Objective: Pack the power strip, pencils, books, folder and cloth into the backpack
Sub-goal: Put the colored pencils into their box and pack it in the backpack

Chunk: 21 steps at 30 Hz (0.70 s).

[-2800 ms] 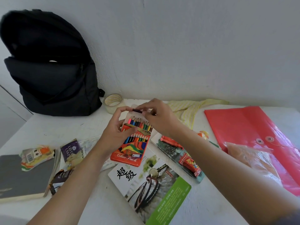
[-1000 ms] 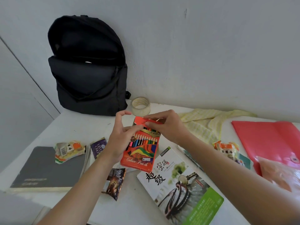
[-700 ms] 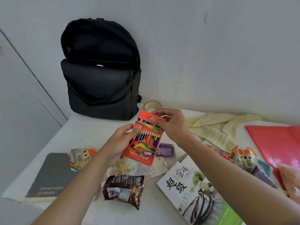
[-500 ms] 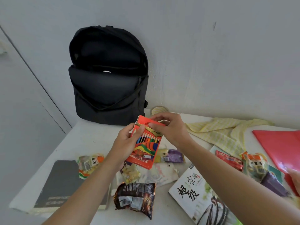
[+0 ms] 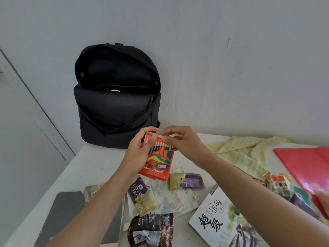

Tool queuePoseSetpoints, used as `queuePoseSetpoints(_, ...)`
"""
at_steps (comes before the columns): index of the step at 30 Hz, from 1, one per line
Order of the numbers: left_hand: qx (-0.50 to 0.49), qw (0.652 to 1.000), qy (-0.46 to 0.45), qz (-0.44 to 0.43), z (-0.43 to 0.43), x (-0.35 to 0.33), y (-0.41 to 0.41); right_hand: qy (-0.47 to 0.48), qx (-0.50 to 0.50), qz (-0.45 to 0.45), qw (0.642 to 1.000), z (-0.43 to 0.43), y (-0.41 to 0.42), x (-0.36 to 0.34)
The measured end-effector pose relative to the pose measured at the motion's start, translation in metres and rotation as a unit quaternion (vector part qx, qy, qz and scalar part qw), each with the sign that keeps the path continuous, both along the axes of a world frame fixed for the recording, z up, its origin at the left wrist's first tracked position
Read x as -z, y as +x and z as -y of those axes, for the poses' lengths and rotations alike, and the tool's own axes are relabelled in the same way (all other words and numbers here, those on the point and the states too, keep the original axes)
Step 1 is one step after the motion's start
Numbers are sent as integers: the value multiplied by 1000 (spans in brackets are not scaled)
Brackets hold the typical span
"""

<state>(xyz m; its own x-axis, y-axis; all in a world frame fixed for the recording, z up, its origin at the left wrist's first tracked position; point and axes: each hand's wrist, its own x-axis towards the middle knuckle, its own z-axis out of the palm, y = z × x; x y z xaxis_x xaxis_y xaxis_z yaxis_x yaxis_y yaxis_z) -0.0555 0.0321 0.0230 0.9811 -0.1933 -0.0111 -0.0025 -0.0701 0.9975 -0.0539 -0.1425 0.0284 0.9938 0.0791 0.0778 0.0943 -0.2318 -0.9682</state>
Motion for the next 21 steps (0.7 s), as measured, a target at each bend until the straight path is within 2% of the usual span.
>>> queuePoseSetpoints(3, -19, 999, -32, -9, 8, -3, 4, 30, 20, -8, 999, 3, -3, -4)
queuePoseSetpoints(7, -108, 985, -119, -64, 16, -2, 14, 147, 47, -67, 986, 6, -9, -1)
queuePoseSetpoints(11, -161, 971, -162, -70, 20, -1, 21, 225, 3, -111, 968, 18, -15, 7)
queuePoseSetpoints(13, -165, 969, -172, -67, 21, -3, 22, 224, -29, -97, 969, 21, -19, 8)
queuePoseSetpoints(15, -162, 969, -173, -64, 24, -3, 22, 184, -40, -68, 980, 23, -21, 8)
queuePoseSetpoints(21, -168, 966, -186, -57, 33, -9, 23, 189, -6, -25, 982, 27, -22, 1)
